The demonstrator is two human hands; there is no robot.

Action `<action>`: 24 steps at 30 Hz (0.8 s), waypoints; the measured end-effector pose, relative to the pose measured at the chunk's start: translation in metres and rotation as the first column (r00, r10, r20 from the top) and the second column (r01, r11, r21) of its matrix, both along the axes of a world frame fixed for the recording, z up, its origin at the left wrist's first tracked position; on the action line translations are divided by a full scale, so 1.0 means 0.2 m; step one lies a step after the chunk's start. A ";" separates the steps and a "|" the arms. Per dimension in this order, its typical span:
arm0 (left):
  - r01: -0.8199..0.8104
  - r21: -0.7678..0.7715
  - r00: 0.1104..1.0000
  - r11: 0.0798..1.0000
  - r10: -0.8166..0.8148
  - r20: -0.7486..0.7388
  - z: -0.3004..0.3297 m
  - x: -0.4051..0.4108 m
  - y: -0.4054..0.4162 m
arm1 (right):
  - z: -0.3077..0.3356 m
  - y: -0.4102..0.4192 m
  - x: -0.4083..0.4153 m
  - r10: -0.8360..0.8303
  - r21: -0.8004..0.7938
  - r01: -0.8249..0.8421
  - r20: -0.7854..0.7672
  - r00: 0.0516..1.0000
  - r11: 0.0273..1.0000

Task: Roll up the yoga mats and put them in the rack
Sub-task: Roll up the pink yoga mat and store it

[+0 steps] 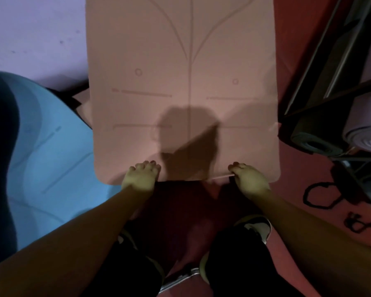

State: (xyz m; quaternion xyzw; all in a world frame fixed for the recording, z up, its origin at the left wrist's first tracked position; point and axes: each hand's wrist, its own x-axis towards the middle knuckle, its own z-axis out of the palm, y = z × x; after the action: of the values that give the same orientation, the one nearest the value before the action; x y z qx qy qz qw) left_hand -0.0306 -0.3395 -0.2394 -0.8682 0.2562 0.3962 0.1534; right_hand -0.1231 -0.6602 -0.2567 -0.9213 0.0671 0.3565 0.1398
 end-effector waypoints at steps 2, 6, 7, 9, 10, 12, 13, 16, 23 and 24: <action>-0.032 -0.031 0.999 0.999 0.032 -0.006 0.02 -0.01 0.04 | 0.07 0.00 0.01 -0.096 0.063 0.092 0.063 0.993 0.994; -0.121 -0.136 0.986 0.983 0.135 0.099 0.17 -0.01 0.02 | 0.29 -0.01 0.06 -0.232 0.137 0.208 0.194 0.953 0.969; -0.126 -0.138 0.986 0.982 0.140 0.094 0.23 0.00 0.00 | 0.35 -0.02 0.07 -0.262 0.151 0.233 0.218 0.940 0.961; -0.156 -0.163 0.980 0.974 0.174 0.101 0.33 0.01 -0.01 | 0.46 -0.04 0.10 -0.298 0.161 0.264 0.248 0.922 0.951; -0.179 -0.227 0.966 0.957 0.215 0.145 0.42 0.02 -0.01 | 0.56 -0.04 0.11 -0.303 0.164 0.267 0.270 0.914 0.950; -0.171 -0.383 0.931 0.908 0.276 0.238 0.54 0.03 0.01 | 0.71 -0.06 0.12 -0.301 0.163 0.263 0.295 0.907 0.951; -0.128 -0.434 0.914 0.892 0.275 0.297 0.64 0.04 0.03 | 0.81 -0.06 0.12 -0.293 0.168 0.249 0.329 0.898 0.954; 0.020 -0.516 0.853 0.856 0.254 0.455 0.92 0.07 0.10 | 1.09 -0.04 0.15 -0.281 0.183 0.221 0.446 0.850 0.958; 0.066 -0.570 0.738 0.819 0.345 0.581 1.62 0.08 0.25 | 1.76 0.07 0.21 -0.129 0.126 0.066 0.605 0.785 0.990; 0.078 -0.577 0.718 0.813 0.356 0.598 1.76 0.06 0.29 | 1.88 0.10 0.18 -0.106 0.112 0.043 0.648 0.755 0.993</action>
State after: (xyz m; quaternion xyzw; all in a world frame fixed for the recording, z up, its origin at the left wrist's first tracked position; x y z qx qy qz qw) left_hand -0.0189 -0.2819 0.1117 -0.9738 0.2171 -0.0338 -0.0589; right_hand -0.0879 -0.6398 0.1203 -0.9771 0.0348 0.0103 0.2097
